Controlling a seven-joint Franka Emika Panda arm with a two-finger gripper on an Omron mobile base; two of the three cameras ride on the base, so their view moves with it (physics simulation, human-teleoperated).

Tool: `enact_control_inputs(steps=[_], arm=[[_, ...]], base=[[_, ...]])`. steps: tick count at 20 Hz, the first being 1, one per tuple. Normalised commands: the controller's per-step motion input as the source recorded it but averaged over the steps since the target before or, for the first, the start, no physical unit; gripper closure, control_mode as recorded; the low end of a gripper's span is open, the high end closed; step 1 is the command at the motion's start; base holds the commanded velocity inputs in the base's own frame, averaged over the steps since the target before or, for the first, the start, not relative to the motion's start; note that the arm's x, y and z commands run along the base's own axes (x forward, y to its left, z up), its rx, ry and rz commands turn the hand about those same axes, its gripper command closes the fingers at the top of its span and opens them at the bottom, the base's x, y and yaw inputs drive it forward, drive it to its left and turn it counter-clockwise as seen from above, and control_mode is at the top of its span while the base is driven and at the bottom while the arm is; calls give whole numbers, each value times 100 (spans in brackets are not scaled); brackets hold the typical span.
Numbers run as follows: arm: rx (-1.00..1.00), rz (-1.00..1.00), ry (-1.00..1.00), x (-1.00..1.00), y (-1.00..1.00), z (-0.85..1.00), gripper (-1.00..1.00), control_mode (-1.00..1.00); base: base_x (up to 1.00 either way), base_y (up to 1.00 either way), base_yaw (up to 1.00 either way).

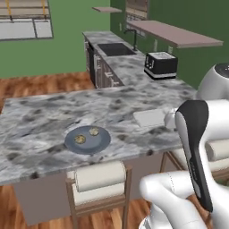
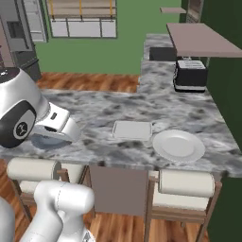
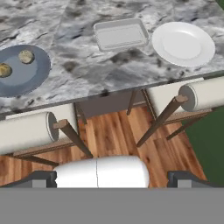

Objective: Place two dumplings into each of the tupperware containers and then place the containers in the fridge.

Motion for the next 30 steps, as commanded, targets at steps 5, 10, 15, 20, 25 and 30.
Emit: enact_control_inputs(steps=[5, 10, 15, 20, 25, 30], arm=[[0, 0, 0, 0, 0, 0, -100, 100], [0, 0, 0, 0, 0, 0, -100, 100], [0, 0, 0, 0, 0, 0, -100, 100], [0, 0, 0, 0, 0, 0, -100, 100], [0, 0, 0, 0, 0, 0, -100, 100], [0, 0, 0, 0, 0, 0, -100, 100]], base=[[40, -30, 13], [58, -14, 11], [32, -31, 9], [14, -42, 3], [56, -11, 5], [75, 0, 5]])
